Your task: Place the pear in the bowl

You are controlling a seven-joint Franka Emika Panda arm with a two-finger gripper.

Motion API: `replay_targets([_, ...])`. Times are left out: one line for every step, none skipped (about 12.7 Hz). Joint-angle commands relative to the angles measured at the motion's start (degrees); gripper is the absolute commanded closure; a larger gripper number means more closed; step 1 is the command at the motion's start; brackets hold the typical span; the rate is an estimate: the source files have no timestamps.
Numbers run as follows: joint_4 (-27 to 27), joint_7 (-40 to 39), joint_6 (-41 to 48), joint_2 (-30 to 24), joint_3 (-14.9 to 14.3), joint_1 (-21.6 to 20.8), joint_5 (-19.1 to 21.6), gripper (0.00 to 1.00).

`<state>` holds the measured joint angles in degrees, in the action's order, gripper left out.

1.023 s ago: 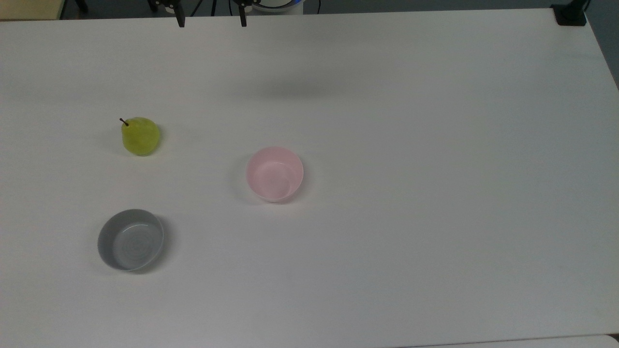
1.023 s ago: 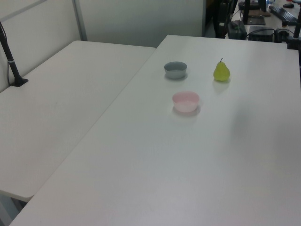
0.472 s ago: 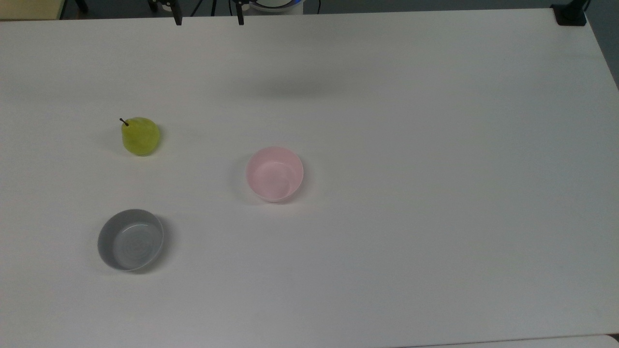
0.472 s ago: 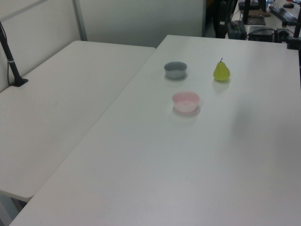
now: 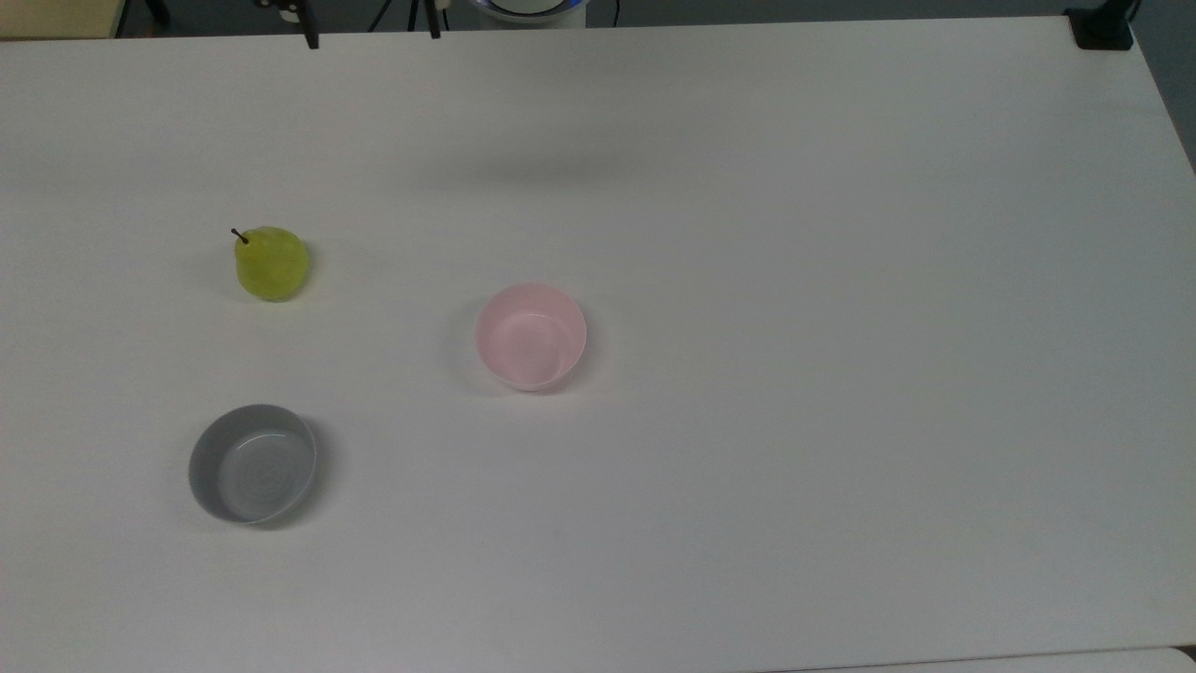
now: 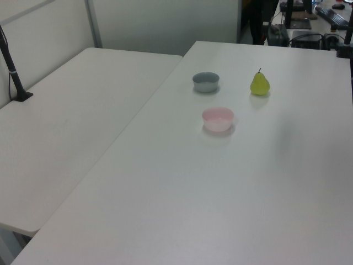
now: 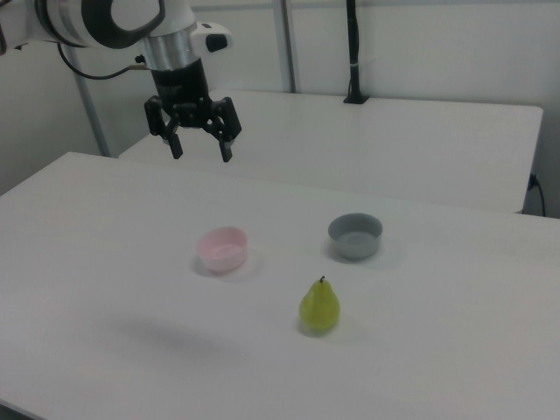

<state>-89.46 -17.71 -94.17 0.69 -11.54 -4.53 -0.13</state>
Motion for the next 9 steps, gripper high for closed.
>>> replay_targets([0.2,-5.7,-0.6,-0.5,-0.5,2.8,-0.5,0.00])
replay_targets([0.2,-9.2,-0.7,-0.1,-0.5,3.9,-1.6,0.00])
replay_targets([0.0,-11.5,-0.7,0.4,-0.5,5.3,-1.7,0.00])
replay_targets([-0.2,-13.5,-1.2,1.4,-0.5,7.1,-1.7,0.00])
replay_targets([-0.3,-16.4,-1.5,3.0,-0.6,8.6,-1.5,0.00])
replay_targets([-0.6,-20.4,-2.1,4.0,-0.8,9.2,-1.8,0.00])
replay_targets([-1.8,-21.1,-3.5,4.1,-1.2,9.7,-1.5,0.00])
replay_targets([-3.3,-21.1,-6.2,4.1,-1.7,11.0,-0.9,0.00])
replay_targets([-5.3,-20.2,-8.1,4.1,-2.1,11.2,-0.2,0.00])
